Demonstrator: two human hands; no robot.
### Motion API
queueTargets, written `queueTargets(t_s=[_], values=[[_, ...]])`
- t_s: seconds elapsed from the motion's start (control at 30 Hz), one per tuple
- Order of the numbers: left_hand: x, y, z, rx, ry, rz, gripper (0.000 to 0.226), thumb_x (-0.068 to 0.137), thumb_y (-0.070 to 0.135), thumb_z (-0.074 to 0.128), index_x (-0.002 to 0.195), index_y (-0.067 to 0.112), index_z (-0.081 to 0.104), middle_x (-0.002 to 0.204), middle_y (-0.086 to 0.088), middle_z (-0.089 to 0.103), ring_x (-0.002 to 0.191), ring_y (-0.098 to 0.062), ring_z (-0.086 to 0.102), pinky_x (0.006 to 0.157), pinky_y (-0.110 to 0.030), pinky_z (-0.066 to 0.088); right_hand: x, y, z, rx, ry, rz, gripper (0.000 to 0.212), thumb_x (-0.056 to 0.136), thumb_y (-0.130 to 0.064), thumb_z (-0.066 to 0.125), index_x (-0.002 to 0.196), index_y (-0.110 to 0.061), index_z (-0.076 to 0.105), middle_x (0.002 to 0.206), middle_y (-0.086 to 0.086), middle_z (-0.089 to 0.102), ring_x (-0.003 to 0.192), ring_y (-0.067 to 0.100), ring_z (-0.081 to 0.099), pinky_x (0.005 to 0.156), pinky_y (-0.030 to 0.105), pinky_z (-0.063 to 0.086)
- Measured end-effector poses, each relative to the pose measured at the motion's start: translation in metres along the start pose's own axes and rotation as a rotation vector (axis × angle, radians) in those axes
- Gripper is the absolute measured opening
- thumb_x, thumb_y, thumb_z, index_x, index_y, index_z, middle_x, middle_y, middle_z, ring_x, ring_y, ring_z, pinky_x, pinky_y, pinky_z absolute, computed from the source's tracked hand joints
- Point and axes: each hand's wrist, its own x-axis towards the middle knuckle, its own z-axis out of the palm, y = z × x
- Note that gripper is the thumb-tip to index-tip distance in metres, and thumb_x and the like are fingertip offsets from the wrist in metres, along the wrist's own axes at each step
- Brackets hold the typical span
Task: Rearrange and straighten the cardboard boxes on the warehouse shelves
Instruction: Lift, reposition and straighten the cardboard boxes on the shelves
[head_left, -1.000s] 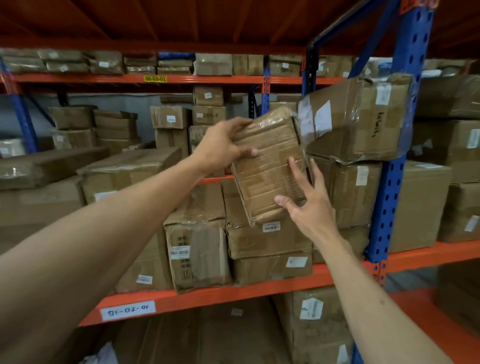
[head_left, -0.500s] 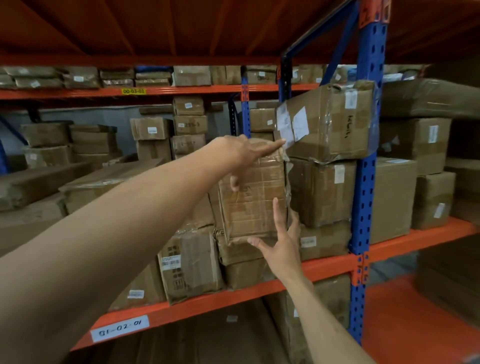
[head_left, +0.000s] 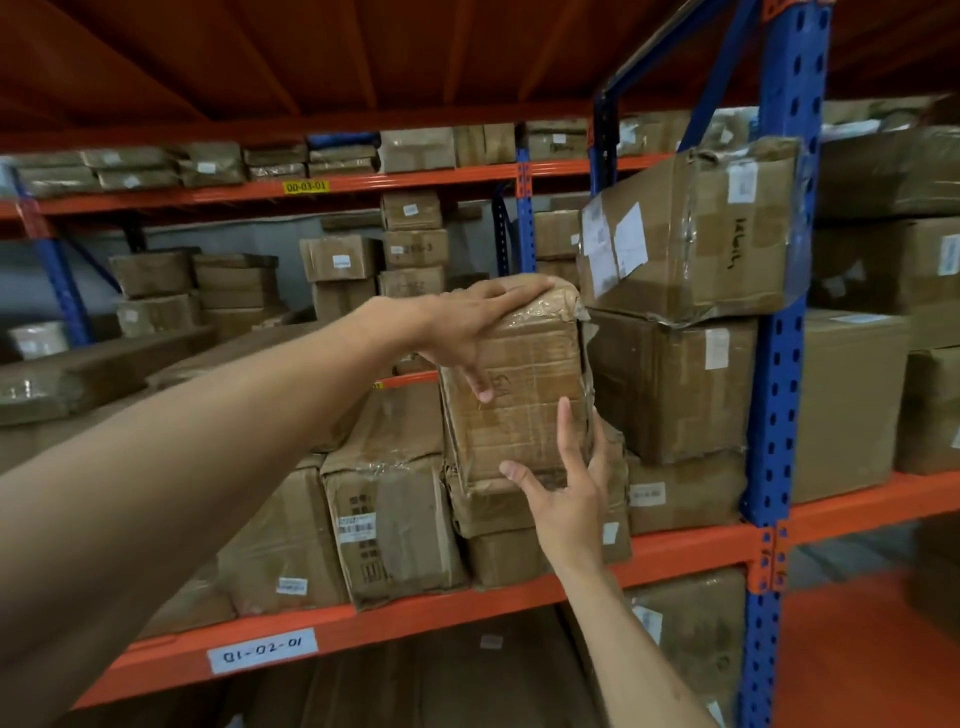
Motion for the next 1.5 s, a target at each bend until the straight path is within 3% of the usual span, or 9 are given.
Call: queueTargets(t_s=[0.17,0.33,0.6,0.8,0.93,1.0,1.1,1.27,1.5], values=[[-0.014,-0.020,0.010,-0.077,0.171,-0.056,0.140,0.070,0.052,0.088,0.144,0.060,-0.030,0.160,-0.012,0.028,0.141,-0.034,0.038,0.111,-0.059,0.037,0.043,-0.012,-0.013,-0.103,-0.135,-0.173,0.105,0.081,-0.023,0.087,0.161,-0.033,0.021,0.168,0.015,0.020,0.154,0.027,0.018,0.117,0.031,0.036],[-0.057,-0.051,0.047,-0.339,0.315,-0.212,0.131,0.075,0.058,0.082,0.143,0.063,-0.030,0.153,-0.025,0.034,0.130,-0.045,0.047,0.109,-0.060,0.039,0.126,-0.045,-0.031,-0.392,-0.598,-0.339,0.097,0.087,-0.025,0.083,0.157,-0.056,0.023,0.170,-0.003,0.009,0.152,0.022,0.011,0.119,0.049,0.028],[-0.120,-0.079,0.148,-0.565,0.328,-0.452,0.128,0.085,0.050,0.077,0.140,0.060,-0.037,0.166,-0.026,0.011,0.143,-0.043,0.036,0.118,-0.058,0.030,0.139,-0.078,0.053,-0.801,-0.902,-0.674,0.104,0.088,-0.028,0.079,0.154,-0.068,0.009,0.169,-0.009,0.002,0.151,0.027,0.002,0.108,0.058,0.042],[-0.110,-0.086,0.160,-0.457,0.401,-0.582,0.123,0.069,0.057,0.087,0.150,0.056,-0.006,0.153,-0.022,0.032,0.128,-0.046,0.050,0.104,-0.062,0.046,0.139,-0.050,0.062,-0.698,-0.846,-0.583,0.126,0.084,-0.025,0.085,0.146,-0.074,-0.012,0.167,-0.019,-0.013,0.154,0.024,0.006,0.104,0.060,0.049],[-0.085,-0.099,0.148,0.018,0.432,-0.495,0.131,0.056,0.074,0.083,0.154,0.024,0.014,0.165,-0.017,-0.007,0.153,-0.044,-0.001,0.122,-0.063,0.011,0.136,-0.036,0.073,-0.663,-0.716,-0.371,0.136,0.077,-0.023,0.091,0.153,-0.065,-0.013,0.160,-0.015,-0.042,0.156,0.029,-0.013,0.112,0.067,0.039],[-0.081,-0.106,0.148,0.059,0.417,-0.440,0.132,0.056,0.075,0.082,0.154,0.013,0.019,0.165,-0.014,0.010,0.154,-0.036,-0.001,0.124,-0.058,0.000,0.142,-0.038,0.081,-0.663,-0.776,-0.299,0.126,0.079,-0.021,0.090,0.153,-0.068,-0.001,0.164,-0.013,-0.033,0.155,0.033,-0.020,0.114,0.069,0.030],[-0.080,-0.118,0.152,0.094,0.430,-0.432,0.126,0.058,0.077,0.079,0.152,0.012,0.025,0.154,-0.008,0.033,0.149,-0.030,0.020,0.124,-0.058,0.000,0.155,-0.035,0.089,-0.606,-0.863,-0.294,0.117,0.079,-0.019,0.089,0.147,-0.071,0.008,0.167,-0.012,-0.005,0.154,0.040,0.004,0.118,0.065,0.028],[-0.070,-0.140,0.149,0.046,0.341,-0.481,0.120,0.061,0.078,0.076,0.154,0.026,0.022,0.153,-0.003,0.032,0.147,-0.036,0.022,0.113,-0.079,0.003,0.170,-0.025,0.103,-0.603,-0.880,-0.299,0.114,0.078,-0.019,0.089,0.149,-0.067,0.015,0.164,-0.008,0.009,0.147,0.041,0.020,0.119,0.057,0.029],[-0.055,-0.162,0.151,0.039,0.250,-0.487,0.116,0.066,0.075,0.076,0.154,0.034,0.014,0.156,-0.003,0.026,0.144,-0.040,0.025,0.111,-0.077,0.017,0.182,-0.013,0.120,-0.627,-0.877,-0.256,0.112,0.075,-0.019,0.091,0.152,-0.062,0.021,0.162,-0.008,0.011,0.144,0.041,0.024,0.117,0.055,0.030]])
